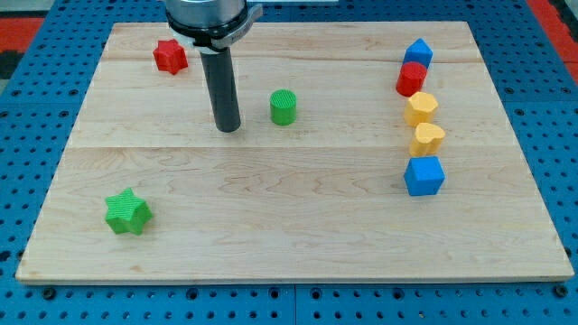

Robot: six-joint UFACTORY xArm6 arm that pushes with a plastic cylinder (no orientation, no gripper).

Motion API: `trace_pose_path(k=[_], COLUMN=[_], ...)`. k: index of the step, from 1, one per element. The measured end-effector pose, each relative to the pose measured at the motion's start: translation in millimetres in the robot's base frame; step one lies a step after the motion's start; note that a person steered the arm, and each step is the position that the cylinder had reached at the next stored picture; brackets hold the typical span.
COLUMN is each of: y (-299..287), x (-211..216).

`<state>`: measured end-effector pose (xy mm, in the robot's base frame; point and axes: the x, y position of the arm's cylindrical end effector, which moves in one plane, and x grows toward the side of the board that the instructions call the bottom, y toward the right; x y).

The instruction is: Place the green circle at the top of the blue triangle

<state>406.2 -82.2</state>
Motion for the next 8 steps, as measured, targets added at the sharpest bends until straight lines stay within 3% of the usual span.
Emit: trace_pose_path(k=[4, 5, 8], y=[39, 50, 129], x=[-30, -18, -35])
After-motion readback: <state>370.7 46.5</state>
